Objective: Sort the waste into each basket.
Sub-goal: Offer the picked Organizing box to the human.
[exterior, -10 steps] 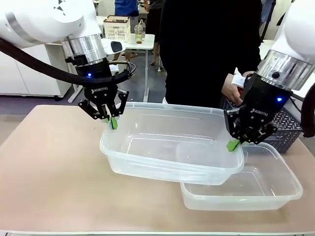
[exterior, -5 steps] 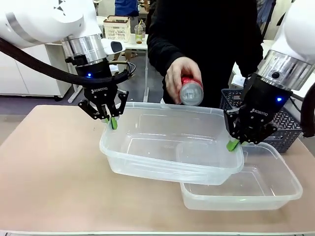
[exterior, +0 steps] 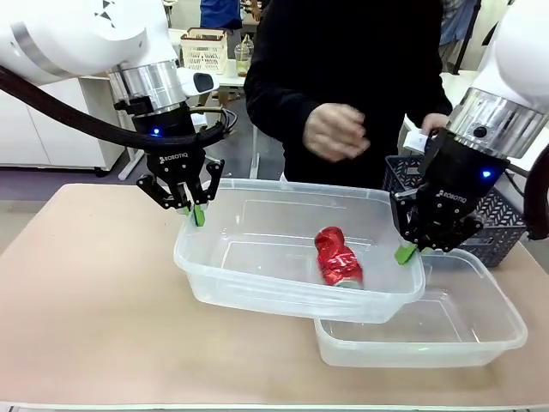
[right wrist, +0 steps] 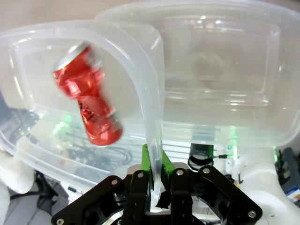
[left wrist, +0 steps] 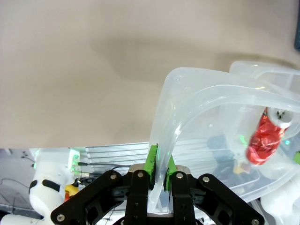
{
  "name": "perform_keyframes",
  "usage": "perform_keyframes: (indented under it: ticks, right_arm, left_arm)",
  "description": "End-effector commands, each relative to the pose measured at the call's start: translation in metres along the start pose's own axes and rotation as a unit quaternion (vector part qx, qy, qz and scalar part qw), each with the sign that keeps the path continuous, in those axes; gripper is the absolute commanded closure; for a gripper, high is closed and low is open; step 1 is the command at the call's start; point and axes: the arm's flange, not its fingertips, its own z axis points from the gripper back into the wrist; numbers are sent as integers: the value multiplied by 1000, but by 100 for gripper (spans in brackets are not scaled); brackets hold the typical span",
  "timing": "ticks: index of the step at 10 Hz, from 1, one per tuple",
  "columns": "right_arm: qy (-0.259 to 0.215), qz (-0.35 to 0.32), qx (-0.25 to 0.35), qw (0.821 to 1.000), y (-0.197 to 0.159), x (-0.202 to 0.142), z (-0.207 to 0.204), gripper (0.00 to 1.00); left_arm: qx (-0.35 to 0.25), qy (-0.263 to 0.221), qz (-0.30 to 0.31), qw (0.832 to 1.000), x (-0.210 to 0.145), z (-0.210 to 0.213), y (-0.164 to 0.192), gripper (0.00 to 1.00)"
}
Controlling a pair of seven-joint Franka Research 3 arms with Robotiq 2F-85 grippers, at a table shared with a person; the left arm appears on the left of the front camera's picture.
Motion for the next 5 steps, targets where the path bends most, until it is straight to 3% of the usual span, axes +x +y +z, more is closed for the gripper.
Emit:
perform_keyframes:
  ticks: [1, 5]
  right_arm:
    - [-2, 6, 10, 1000, 0, -3, 5, 94]
    - [-2, 6, 10, 1000, 0, -3, 5, 94]
  left_arm:
    - [1, -3, 4, 1000, 2, 1, 2, 93]
    - [1, -3, 4, 1000, 2, 1, 2, 93]
